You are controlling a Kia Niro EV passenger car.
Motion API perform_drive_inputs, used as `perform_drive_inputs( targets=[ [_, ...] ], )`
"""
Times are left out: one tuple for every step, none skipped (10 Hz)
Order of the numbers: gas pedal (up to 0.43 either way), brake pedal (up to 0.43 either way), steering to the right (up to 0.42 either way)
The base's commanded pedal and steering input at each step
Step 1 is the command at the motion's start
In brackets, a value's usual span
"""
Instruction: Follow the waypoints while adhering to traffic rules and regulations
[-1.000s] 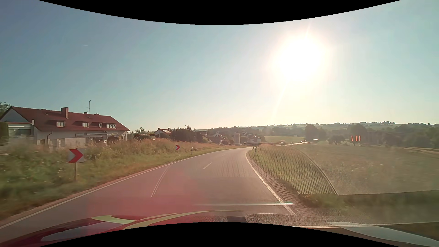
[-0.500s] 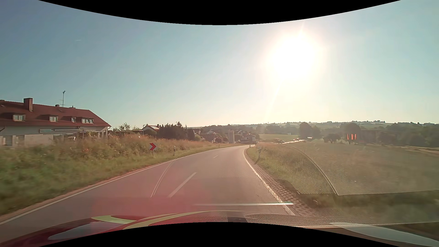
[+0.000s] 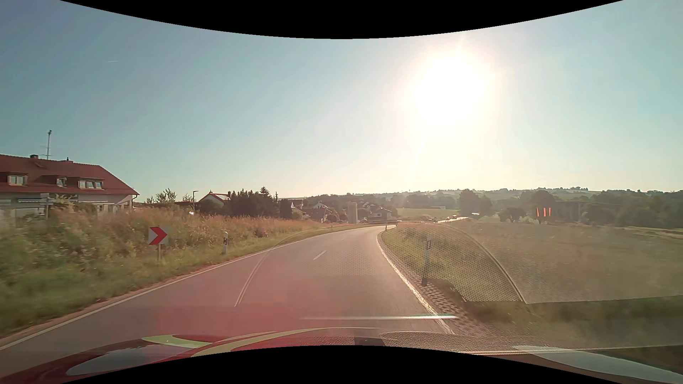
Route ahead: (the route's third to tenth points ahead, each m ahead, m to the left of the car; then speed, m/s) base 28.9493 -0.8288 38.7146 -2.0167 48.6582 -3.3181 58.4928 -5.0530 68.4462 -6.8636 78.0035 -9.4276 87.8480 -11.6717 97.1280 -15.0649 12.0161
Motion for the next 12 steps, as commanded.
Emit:
perform_drive_inputs(
  targets=[
    [0.087, 0.0, 0.012],
    [0.087, 0.0, 0.011],
    [0.087, 0.0, 0.012],
    [0.087, 0.0, 0.012],
    [0.087, 0.0, 0.012],
    [0.087, 0.0, 0.012],
    [0.087, 0.0, 0.012],
    [0.087, 0.0, 0.012],
    [0.087, 0.0, 0.012],
    [0.079, 0.0, 0.012],
    [0.079, 0.0, 0.011],
    [0.079, 0.0, 0.009]
  ],
)
